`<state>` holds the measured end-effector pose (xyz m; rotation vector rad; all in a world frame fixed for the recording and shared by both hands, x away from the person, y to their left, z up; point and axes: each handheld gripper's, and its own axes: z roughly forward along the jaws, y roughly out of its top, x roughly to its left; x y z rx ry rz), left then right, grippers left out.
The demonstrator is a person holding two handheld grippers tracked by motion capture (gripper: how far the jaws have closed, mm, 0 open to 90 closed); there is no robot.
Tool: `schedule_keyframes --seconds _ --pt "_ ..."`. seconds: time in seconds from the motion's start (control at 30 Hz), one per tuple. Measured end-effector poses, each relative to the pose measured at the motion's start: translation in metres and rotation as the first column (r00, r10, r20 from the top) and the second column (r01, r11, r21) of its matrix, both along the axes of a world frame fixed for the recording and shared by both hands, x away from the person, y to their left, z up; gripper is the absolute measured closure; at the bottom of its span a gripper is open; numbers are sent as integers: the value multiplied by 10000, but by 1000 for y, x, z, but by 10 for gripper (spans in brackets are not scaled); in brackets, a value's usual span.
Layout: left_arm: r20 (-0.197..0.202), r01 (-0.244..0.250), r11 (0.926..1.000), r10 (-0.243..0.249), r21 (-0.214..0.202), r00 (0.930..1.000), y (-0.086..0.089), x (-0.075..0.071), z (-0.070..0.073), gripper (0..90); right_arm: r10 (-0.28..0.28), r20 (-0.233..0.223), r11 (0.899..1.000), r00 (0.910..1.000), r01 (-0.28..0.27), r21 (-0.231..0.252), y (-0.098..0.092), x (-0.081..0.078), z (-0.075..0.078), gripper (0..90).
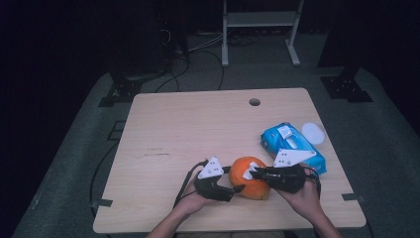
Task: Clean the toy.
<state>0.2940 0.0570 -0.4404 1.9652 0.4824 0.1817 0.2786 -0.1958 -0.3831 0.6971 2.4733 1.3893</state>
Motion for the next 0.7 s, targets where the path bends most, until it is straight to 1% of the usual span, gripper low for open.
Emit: schedule_keyframes --seconds 0.03,0.1,0.13,0.17,0.23,0.27,0.3,0.37,0.4,0.47,0.53,0.7 --pt "0 0 10000 0 0 10000 0 0 0 311 7 -11 10000 10000 -7 13 0 0 0 836" --pt "221 127 9998 -130 157 9997 -2 -1 0 328 23 -122 10000 9999 -23 50 2 0 -1 837" --pt "333 150 9996 -158 246 9993 -3 -3 0 332 57 -107 10000 9999 -56 32 3 -1 0 837" --pt "333 150 9996 -158 246 9993 -3 -3 0 334 57 -107 10000 9999 -56 32 3 -1 0 837" --pt "535 203 9985 -230 503 9983 -3 -4 0 335 162 51 9997 9999 -161 -189 9 -5 1 836" --pt "654 274 9979 -312 582 9974 -4 -5 -1 336 379 256 9989 9990 -371 -303 15 -8 2 836" --pt "821 331 9969 -390 717 9959 -6 -7 -1 336 425 249 9987 9988 -418 -283 17 -9 3 836" --pt "971 369 9958 -450 839 9943 -7 -9 0 335 525 336 9980 9981 -512 -369 20 -10 4 836" --pt "984 379 9954 -465 874 9941 -6 -9 0 333 515 373 9977 9980 -498 -451 21 -11 5 836" --pt "898 380 9966 -445 726 9950 -5 -7 -1 333 393 494 9979 9980 -367 -527 19 -10 6 836" --pt "851 383 9972 -437 640 9954 -4 -7 -1 332 267 468 9987 9985 -246 -444 15 -8 7 836" --pt "906 434 9968 -493 667 9947 -4 -6 -2 328 120 442 9993 9989 -104 -358 8 -4 7 836"
